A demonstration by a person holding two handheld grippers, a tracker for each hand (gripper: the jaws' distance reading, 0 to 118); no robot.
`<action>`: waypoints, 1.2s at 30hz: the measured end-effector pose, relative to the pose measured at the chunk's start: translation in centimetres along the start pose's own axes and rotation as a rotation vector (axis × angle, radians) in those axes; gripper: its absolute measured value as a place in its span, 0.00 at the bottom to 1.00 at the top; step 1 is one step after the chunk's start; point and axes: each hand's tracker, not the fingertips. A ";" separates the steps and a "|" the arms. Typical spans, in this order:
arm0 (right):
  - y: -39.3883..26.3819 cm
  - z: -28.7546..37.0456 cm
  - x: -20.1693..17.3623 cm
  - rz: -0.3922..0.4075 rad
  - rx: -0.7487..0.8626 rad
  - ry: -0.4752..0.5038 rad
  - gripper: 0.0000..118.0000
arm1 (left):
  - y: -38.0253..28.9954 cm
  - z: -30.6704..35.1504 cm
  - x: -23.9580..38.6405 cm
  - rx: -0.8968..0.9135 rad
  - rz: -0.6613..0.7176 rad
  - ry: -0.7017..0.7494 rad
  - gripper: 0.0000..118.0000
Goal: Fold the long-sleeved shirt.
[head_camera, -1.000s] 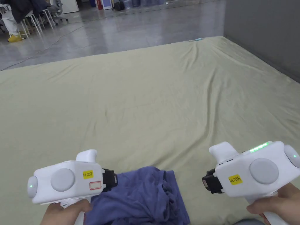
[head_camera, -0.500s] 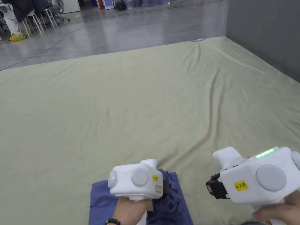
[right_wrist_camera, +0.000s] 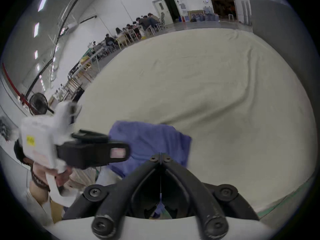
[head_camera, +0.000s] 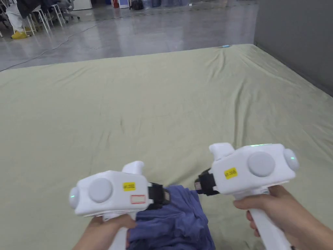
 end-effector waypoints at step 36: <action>-3.6 -9.9 2.6 -0.284 -0.185 0.125 0.00 | -4.8 2.4 -14.9 0.165 0.277 -0.089 0.00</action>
